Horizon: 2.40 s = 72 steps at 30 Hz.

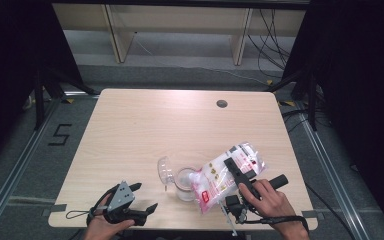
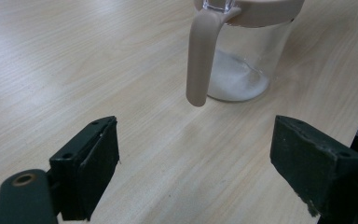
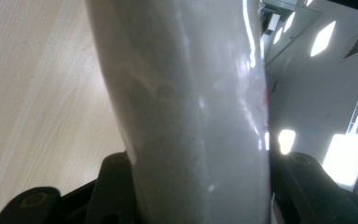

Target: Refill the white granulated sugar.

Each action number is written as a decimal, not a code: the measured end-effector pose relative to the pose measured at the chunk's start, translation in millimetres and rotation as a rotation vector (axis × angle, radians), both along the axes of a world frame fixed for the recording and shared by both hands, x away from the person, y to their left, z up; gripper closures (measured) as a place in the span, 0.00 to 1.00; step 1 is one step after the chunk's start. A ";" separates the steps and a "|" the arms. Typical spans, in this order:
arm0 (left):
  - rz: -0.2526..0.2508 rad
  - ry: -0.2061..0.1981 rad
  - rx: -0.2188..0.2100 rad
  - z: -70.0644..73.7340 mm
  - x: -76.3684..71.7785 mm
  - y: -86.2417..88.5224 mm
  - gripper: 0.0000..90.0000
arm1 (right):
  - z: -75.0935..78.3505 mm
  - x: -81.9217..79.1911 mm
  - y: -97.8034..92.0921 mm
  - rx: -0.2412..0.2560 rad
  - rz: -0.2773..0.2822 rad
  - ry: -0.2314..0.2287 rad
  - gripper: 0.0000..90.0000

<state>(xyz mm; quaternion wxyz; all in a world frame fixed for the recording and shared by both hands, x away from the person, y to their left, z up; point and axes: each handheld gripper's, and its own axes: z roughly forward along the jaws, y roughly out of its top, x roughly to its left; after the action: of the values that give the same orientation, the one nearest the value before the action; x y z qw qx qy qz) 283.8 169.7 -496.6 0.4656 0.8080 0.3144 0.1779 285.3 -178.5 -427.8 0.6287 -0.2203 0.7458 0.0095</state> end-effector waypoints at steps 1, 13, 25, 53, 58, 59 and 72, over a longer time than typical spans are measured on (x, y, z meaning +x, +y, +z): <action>0.002 -0.002 -0.014 -0.4 0.0 -1.0 0.17 | 0.2 0.3 0.7 -0.003 0.006 0.001 0.64; 0.014 0.009 -0.019 -0.4 -1.1 -1.5 0.17 | 6.5 1.5 -8.0 -0.003 -0.026 -0.020 0.64; -0.004 -0.007 -0.001 0.2 0.0 -0.2 0.17 | 8.3 -1.4 5.7 -0.023 0.023 -0.023 0.65; 0.006 0.001 -0.012 -0.1 0.2 -1.6 0.17 | 6.2 -7.9 -0.3 -0.022 0.007 -0.011 0.67; 0.005 -0.004 -0.008 0.7 -0.3 -0.3 0.17 | 4.2 -7.6 -2.0 0.008 0.007 -0.012 0.68; 0.008 -0.003 -0.011 0.8 -0.5 -0.2 0.17 | 7.8 -5.9 -0.3 -0.037 0.038 -0.032 0.68; 0.003 0.003 -0.007 0.4 -0.6 -1.5 0.17 | 8.9 -6.3 -4.6 -0.010 0.013 -0.028 0.68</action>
<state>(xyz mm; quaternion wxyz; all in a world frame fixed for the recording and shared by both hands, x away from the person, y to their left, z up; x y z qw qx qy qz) 283.2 168.2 -496.2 0.4678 0.8060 0.3170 0.1765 279.0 -183.0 -418.9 0.6380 -0.2282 0.7354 0.0067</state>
